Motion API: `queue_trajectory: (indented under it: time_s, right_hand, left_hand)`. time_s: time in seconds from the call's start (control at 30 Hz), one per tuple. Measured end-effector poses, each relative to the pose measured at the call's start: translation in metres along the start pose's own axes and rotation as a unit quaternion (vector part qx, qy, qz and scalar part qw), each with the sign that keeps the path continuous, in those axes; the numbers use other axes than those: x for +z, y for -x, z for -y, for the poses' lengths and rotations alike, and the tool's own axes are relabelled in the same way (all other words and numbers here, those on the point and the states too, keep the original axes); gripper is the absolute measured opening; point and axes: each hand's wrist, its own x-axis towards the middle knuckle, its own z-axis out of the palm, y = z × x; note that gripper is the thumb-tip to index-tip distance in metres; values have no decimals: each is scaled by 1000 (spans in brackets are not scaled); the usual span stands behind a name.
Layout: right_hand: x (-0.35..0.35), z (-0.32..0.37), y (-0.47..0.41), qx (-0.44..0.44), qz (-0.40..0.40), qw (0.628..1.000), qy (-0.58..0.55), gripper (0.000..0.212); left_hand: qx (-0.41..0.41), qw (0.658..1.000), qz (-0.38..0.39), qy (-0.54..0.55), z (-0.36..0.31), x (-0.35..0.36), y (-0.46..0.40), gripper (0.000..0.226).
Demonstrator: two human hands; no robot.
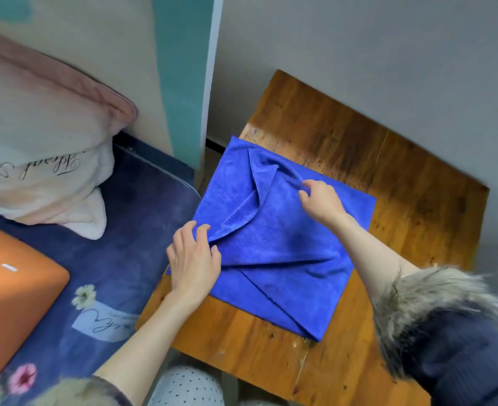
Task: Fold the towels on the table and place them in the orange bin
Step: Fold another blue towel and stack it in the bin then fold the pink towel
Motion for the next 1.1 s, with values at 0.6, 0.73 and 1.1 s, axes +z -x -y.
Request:
queue_trajectory:
  time_s: [0.6,0.73,1.1]
  right_hand:
    - [38,-112,41,57,57,994,76,82]
    - [39,-142,68,98,37,992,76,82]
    - [48,-216,166,211,46,976,4,38]
  left_hand:
    - [67,980,138,-125,-51,55,-30,63]
    - [109,976,137,-126,-81,61,-50,51]
    - [321,905,214,-179,-162,92,-54,40]
